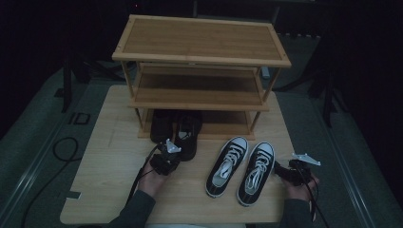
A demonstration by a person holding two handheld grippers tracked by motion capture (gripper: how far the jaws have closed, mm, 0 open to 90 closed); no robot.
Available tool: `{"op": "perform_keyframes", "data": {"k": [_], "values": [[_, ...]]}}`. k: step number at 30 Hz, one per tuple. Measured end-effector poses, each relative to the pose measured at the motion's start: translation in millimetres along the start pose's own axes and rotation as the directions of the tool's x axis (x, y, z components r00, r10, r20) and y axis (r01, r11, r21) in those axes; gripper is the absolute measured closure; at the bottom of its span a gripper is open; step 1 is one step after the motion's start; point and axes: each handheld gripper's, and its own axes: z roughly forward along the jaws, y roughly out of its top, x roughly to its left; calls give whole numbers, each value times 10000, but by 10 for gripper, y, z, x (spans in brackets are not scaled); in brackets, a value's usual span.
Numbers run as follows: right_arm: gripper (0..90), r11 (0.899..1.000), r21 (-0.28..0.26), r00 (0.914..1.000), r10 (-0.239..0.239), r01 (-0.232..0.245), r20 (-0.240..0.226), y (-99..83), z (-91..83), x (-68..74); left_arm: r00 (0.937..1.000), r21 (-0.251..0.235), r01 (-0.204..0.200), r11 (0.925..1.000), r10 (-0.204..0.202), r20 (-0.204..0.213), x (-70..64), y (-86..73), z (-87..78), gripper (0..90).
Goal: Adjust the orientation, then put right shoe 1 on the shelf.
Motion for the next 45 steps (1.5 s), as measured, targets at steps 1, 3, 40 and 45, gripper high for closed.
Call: {"op": "perform_keyframes", "data": {"k": [1, 3, 40, 45], "values": [[228, 10000, -1, 10000, 1, -1, 0, 0, 0, 0, 10000, -23, -45, 10000, 45, -32, -15, 29, 4, 897], [228, 10000, 0, 10000, -1, 1, 1, 0, 0, 0, 9999, 29, -156, 9999, 156, -18, -43, 73, 32, 897], [228, 10000, 3, 10000, -15, 15, 2, 2, 2, 0, 9880, -350, 1305, 9908, -1329, -785, 243, 328, 281, 895], [228, 10000, 2, 10000, -15, 15, 1, 2, 3, -1, 9855, -324, 1438, 9891, -1461, -865, 284, 356, 310, 892]]}}
